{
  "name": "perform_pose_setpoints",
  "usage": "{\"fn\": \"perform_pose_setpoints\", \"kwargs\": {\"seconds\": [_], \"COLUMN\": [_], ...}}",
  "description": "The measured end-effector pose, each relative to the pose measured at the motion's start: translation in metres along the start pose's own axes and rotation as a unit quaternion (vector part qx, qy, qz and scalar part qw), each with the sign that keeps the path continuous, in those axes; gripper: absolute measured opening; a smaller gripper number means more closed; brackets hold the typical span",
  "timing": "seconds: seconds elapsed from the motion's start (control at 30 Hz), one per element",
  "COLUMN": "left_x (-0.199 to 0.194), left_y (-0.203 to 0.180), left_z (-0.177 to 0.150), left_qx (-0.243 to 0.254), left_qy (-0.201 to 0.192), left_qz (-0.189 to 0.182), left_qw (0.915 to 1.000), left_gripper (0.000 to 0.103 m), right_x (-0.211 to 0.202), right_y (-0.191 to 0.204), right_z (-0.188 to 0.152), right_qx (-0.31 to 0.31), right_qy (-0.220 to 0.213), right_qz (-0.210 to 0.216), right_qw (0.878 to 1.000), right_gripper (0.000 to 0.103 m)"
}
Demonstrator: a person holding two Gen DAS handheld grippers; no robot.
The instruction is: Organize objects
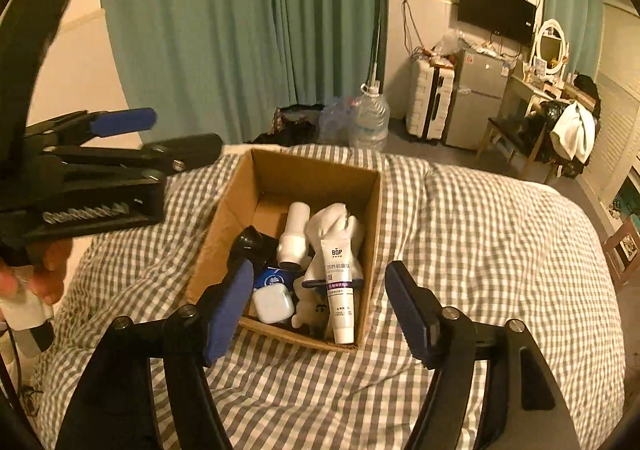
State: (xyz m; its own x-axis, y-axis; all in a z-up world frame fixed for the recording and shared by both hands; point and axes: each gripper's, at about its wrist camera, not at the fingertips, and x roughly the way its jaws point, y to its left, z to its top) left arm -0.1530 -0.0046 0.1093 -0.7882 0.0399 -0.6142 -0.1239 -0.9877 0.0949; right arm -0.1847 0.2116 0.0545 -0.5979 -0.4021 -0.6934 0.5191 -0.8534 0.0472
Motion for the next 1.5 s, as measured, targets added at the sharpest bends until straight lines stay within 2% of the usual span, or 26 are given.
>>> {"fn": "perform_pose_setpoints", "kwargs": {"seconds": [0.07, 0.4, 0.57, 0.7, 0.87, 1.0, 1.13, 1.37, 1.5], "left_x": [-0.023, -0.104, -0.131, -0.142, -0.142, -0.136, -0.127, -0.100, -0.087], "left_y": [0.000, -0.011, -0.021, -0.022, -0.014, -0.010, -0.010, -0.011, -0.015], "left_z": [0.003, -0.001, -0.016, -0.030, -0.048, -0.064, -0.084, -0.109, -0.122], "left_qx": [0.000, 0.006, -0.006, -0.024, -0.057, -0.077, -0.083, -0.103, -0.104], "left_qy": [-0.018, -0.073, -0.098, -0.111, -0.121, -0.123, -0.147, -0.145, -0.143], "left_qz": [0.010, 0.040, 0.059, 0.066, 0.075, 0.080, 0.119, 0.127, 0.130], "left_qw": [0.9998, 0.9965, 0.9934, 0.9913, 0.9882, 0.9862, 0.9785, 0.9758, 0.9756], "left_gripper": [0.098, 0.100, 0.101, 0.102, 0.103, 0.103, 0.103, 0.103, 0.103], "right_x": [-0.016, -0.090, -0.119, -0.132, -0.138, -0.136, -0.126, -0.088, -0.069], "right_y": [0.001, 0.003, 0.005, 0.001, 0.003, 0.002, -0.003, -0.007, -0.008], "right_z": [0.000, 0.000, -0.009, -0.013, -0.026, -0.034, -0.044, -0.061, -0.071], "right_qx": [0.004, 0.010, 0.008, 0.011, 0.000, 0.000, 0.008, 0.013, 0.006], "right_qy": [-0.009, -0.058, -0.090, -0.103, -0.120, -0.137, -0.149, -0.138, -0.130], "right_qz": [-0.006, -0.036, -0.056, -0.066, -0.092, -0.092, -0.091, -0.081, -0.095], "right_qw": [1.000, 0.998, 0.994, 0.992, 0.988, 0.986, 0.985, 0.987, 0.987], "right_gripper": [0.068, 0.076, 0.086, 0.088, 0.090, 0.091, 0.092, 0.092, 0.092]}}
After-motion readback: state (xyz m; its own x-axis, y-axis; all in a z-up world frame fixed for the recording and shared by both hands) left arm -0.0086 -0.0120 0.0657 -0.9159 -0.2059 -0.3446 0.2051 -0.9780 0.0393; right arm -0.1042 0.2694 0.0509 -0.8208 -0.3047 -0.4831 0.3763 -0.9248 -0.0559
